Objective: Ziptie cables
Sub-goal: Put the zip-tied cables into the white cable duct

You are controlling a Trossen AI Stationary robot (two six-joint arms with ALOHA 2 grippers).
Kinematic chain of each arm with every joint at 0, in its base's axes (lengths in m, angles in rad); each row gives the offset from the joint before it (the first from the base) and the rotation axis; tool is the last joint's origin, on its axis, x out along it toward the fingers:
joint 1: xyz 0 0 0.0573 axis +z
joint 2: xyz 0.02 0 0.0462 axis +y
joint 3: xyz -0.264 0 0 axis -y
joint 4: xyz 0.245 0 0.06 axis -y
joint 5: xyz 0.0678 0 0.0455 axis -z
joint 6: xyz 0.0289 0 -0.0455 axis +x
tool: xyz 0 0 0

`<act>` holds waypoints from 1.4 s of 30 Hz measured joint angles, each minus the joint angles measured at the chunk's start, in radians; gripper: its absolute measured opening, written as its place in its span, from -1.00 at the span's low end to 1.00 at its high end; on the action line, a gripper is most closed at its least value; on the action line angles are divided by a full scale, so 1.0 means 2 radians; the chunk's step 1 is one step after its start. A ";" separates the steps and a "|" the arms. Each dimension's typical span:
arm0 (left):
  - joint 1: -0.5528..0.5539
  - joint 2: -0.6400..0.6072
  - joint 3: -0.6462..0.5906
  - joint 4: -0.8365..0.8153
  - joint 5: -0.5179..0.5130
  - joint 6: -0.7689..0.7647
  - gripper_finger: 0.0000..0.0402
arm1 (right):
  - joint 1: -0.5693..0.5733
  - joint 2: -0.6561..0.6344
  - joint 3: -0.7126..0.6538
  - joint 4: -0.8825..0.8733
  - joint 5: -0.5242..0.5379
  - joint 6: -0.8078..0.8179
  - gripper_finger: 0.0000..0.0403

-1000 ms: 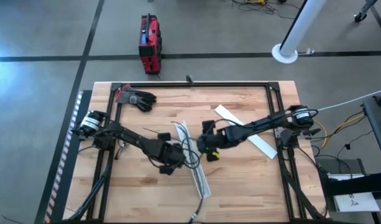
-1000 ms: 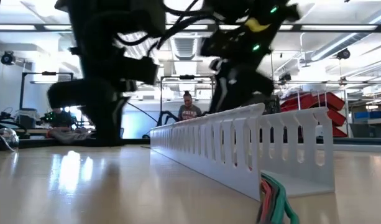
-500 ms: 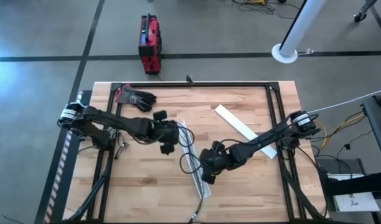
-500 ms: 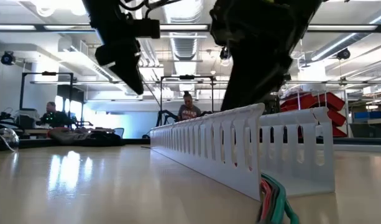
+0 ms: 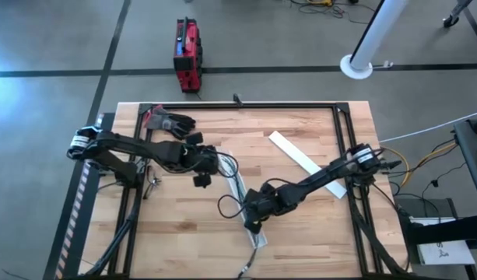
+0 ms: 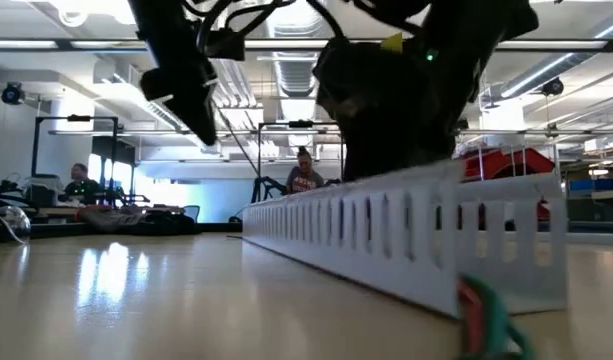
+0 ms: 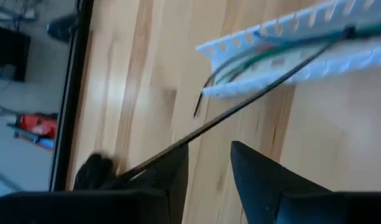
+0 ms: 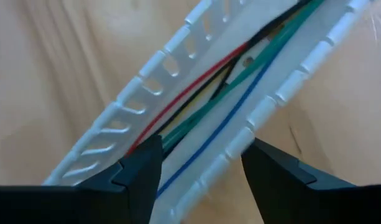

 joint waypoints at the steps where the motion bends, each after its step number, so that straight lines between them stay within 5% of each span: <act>1: 0.000 -0.006 0.000 -0.018 0.000 -0.007 -0.48 | -0.003 0.006 0.004 -0.005 -0.004 -0.012 -0.01; 8: -0.005 -0.060 0.000 -0.125 0.004 -0.090 -0.56 | -0.038 0.033 0.052 -0.077 -0.036 -0.188 -0.37; 14: -0.015 -0.107 0.000 -0.133 0.005 -0.103 -0.61 | -0.073 0.040 0.075 -0.082 -0.033 -0.362 -0.89; 17: -0.019 -0.119 -0.001 -0.132 0.005 -0.103 -0.61 | -0.081 0.037 0.079 -0.097 -0.033 -0.461 -0.96; 21: -0.023 -0.123 -0.001 -0.131 0.005 -0.104 -0.58 | -0.082 0.035 0.080 -0.106 -0.027 -0.502 -0.83; 30: -0.023 -0.101 -0.001 -0.109 0.005 -0.091 -0.45 | -0.082 -0.008 0.080 -0.124 -0.021 -0.454 -0.24; 36: -0.023 -0.097 0.039 -0.248 0.006 -0.130 -0.37 | -0.080 -0.077 0.079 -0.217 -0.021 -0.438 0.06; 42: -0.036 -0.102 0.134 -0.322 0.086 -0.183 -0.33 | -0.080 -0.146 0.045 -0.372 -0.021 -0.370 0.11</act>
